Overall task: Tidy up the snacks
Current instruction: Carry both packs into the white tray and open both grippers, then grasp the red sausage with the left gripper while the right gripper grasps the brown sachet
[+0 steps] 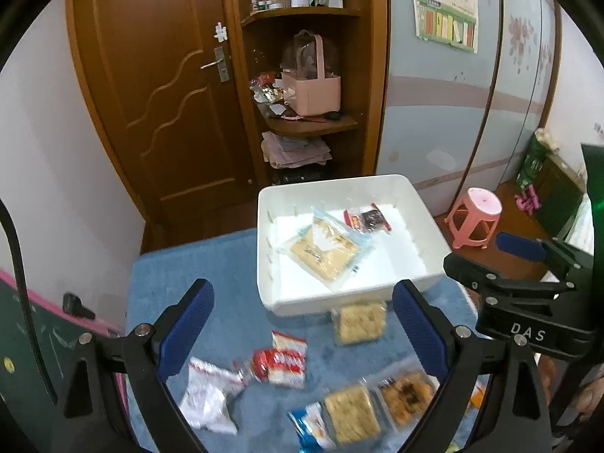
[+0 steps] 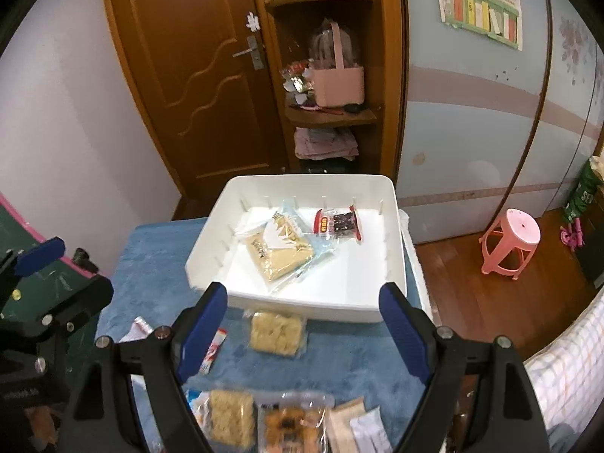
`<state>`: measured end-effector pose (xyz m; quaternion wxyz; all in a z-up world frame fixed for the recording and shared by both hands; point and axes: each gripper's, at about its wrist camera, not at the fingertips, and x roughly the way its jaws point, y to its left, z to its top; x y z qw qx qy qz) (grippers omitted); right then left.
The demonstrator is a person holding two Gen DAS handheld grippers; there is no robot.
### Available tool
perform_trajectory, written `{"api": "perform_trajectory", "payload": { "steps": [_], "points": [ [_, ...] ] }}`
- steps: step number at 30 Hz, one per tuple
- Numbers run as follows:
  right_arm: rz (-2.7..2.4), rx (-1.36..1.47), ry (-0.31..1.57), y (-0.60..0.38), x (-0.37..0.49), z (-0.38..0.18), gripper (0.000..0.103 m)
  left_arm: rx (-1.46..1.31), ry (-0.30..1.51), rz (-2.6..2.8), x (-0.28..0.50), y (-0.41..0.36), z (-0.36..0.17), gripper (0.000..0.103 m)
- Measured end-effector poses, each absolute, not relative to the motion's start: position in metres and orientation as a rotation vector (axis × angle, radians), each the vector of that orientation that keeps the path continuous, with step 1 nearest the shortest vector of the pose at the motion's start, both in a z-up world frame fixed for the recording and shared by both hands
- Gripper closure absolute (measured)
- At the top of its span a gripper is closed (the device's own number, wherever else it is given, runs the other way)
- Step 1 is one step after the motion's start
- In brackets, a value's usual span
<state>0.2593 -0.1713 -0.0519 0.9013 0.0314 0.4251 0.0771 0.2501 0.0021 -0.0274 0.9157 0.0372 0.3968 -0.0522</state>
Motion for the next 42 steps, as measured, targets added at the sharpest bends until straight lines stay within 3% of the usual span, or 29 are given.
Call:
{"api": "perform_trajectory", "payload": {
  "steps": [11,20,34,42],
  "points": [
    [0.260,0.102,0.894,-0.183,0.169,-0.035,0.019,0.013,0.798,-0.052,0.152,0.017,-0.019,0.008],
    [0.310,-0.025,0.862,-0.170,0.104,-0.047,0.019,-0.018,0.876,0.027,0.094,0.038,-0.056,0.008],
    [0.358,-0.055,1.152,-0.159,0.060,-0.158,0.020,-0.062,1.119,0.031,0.060,0.067,-0.162,0.008],
    [0.404,-0.121,1.268,-0.131,0.055,-0.212,0.020,0.119,1.221,-0.128,0.064,0.053,-0.229,0.008]
  ]
}}
